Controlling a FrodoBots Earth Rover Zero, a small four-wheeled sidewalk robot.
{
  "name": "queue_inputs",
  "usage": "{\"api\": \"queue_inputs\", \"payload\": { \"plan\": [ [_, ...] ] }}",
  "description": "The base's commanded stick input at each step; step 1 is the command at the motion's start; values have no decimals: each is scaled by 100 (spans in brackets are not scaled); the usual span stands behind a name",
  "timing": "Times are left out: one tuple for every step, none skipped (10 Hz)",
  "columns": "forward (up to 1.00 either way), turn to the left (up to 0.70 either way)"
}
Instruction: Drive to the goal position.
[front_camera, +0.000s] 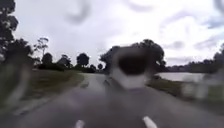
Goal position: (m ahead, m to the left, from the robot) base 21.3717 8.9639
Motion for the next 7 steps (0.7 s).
{"api": "queue_inputs", "payload": {
  "plan": [
    [85,0],
    [85,0],
    [85,1],
    [85,6],
    [85,13],
    [85,19],
    [85,19]
  ]
}}
